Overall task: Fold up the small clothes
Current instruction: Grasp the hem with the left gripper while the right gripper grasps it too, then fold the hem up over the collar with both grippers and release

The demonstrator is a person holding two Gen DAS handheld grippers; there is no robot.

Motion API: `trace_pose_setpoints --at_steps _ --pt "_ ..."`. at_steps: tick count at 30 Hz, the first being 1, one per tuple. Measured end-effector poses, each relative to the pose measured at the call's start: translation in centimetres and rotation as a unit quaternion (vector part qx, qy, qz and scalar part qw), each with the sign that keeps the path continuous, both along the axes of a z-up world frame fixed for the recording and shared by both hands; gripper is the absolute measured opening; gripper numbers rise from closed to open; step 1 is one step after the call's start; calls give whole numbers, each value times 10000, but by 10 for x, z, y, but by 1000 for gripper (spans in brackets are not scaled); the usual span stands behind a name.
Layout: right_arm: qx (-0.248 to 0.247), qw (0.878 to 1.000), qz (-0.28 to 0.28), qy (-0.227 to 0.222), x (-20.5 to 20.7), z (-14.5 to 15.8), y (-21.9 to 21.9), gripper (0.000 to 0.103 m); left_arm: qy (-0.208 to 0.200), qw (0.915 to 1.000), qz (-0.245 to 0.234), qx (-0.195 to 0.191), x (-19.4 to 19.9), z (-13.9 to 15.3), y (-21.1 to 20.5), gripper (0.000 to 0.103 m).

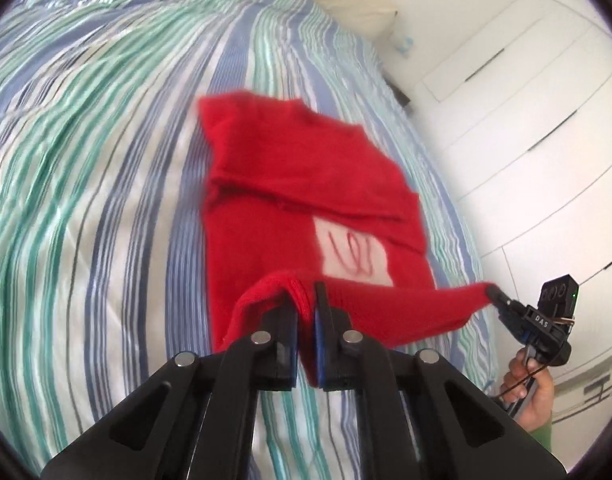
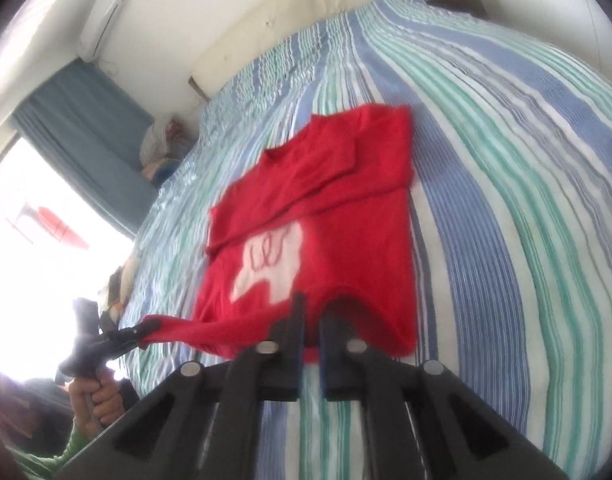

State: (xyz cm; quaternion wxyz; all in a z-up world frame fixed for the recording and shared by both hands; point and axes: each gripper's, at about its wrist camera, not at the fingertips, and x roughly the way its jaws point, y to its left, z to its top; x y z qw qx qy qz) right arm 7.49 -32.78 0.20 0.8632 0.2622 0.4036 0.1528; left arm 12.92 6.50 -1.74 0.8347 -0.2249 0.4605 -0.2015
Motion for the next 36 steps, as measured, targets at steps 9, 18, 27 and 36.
trace_pose_setpoints --at_steps 9,18,27,36 --pt "32 9995 -323 -49 207 5 -10 5 220 9972 493 525 178 -17 -14 5" --pt "544 9950 -777 318 308 -64 -28 30 780 9926 697 613 254 -53 -19 17" --pt "142 9966 -704 -416 271 -17 -35 64 -132 9832 1248 1326 214 -7 9 96" --pt "-1020 9890 1008 363 220 -66 37 61 259 9502 60 3105 147 -72 -32 95"
